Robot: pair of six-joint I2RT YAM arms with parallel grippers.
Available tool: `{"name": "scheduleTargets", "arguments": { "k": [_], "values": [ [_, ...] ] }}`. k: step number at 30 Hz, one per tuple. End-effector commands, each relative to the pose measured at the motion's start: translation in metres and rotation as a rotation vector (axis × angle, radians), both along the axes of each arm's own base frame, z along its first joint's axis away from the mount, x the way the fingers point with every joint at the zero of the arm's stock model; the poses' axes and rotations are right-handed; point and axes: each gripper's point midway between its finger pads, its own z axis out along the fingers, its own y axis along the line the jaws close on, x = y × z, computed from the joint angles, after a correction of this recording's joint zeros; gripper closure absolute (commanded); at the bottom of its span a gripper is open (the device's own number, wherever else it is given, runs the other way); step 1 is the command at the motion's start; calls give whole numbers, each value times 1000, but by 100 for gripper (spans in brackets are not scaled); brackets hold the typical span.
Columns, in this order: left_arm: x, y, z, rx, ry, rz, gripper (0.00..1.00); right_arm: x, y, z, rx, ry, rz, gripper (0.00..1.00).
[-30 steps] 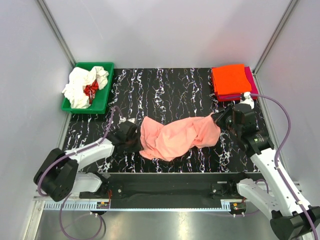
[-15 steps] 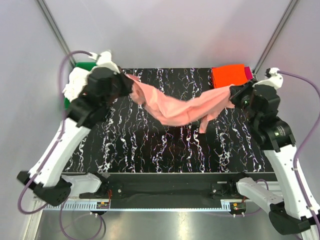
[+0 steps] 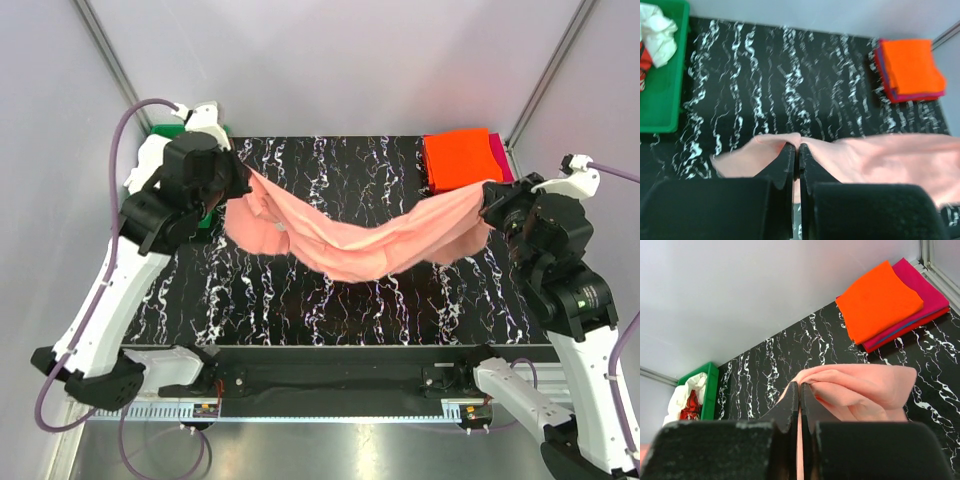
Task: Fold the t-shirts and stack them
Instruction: Flatten the tshirt out
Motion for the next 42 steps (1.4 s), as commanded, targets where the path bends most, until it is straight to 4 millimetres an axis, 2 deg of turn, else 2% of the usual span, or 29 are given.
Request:
{"name": "scheduleTargets", "arguments": {
  "k": [1,4,5,6,7,8,9,10,11,12,13,14,15,17,19,20,21,23,25,26,27,28,29,31,32,34,35,38,42],
  "values": [
    [17,10,4,37,-18,44,100,-6,-9,13,-6,-41,-31,100],
    [42,9,-29,50,66,55,100,-3,-7,-3,-15,-7,-26,100],
    [48,7,-39,53,92,44,100,2,-5,-19,-25,30,-25,100],
    [61,3,-64,76,154,35,100,5,-3,-30,-30,56,-24,100],
    [68,1,-77,74,187,18,100,8,2,-41,-27,83,-4,100],
    [75,-1,-89,91,216,2,100,13,7,-65,-17,135,4,100],
    [89,-9,-115,106,276,-25,100,18,11,-76,-6,146,15,100],
    [100,-6,-129,116,306,-23,100,21,17,-91,3,172,34,100],
    [110,-8,-142,122,333,-36,100,24,22,-123,18,232,35,100],
    [127,-22,-168,101,398,-89,100,31,25,-136,30,248,34,100],
    [141,-20,-179,75,426,-102,100,33,29,-151,42,274,43,100],
    [152,-24,-188,61,448,-118,100,34,32,-177,54,323,43,100],
    [176,-30,-201,48,464,-130,100,38,36,-185,66,329,49,100],
    [207,-35,-194,5,439,-139,100,41,40,-204,67,376,53,100],
    [215,-29,-180,18,431,-109,100,46,40,-205,53,382,54,100],
    [219,-25,-171,29,414,-88,100,50,40,-193,35,360,61,100],
    [221,-18,-151,42,374,-59,100,52,39,-188,23,352,56,100],
    [208,-11,-128,52,338,-47,100,55,36,-169,7,309,48,100],
    [194,-5,-119,59,331,-34,100,54,36,-162,3,295,56,100],
    [179,0,-97,58,292,-37,100,52,35,-160,6,291,58,100],
    [167,3,-109,75,328,-37,100,47,35,-157,6,287,63,100],
    [157,5,-106,85,323,-41,100,43,35,-156,14,286,69,100],
    [137,11,-98,89,314,-42,100,39,34,-154,16,283,74,100],
    [117,13,-87,89,289,-53,100,24,31,-145,24,263,85,100],
    [96,19,-74,82,256,-53,100,16,29,-142,20,265,91,100],
    [77,29,-58,89,208,-20,100,1,23,-121,29,210,91,100],
    [58,35,-42,81,163,-17,100,-5,20,-115,31,196,90,100],
    [21,45,-14,57,73,-12,100,-29,16,-93,53,140,115,100],
    [-15,55,14,23,-16,-9,100,-51,18,-64,107,34,162,100]
  ]
}}
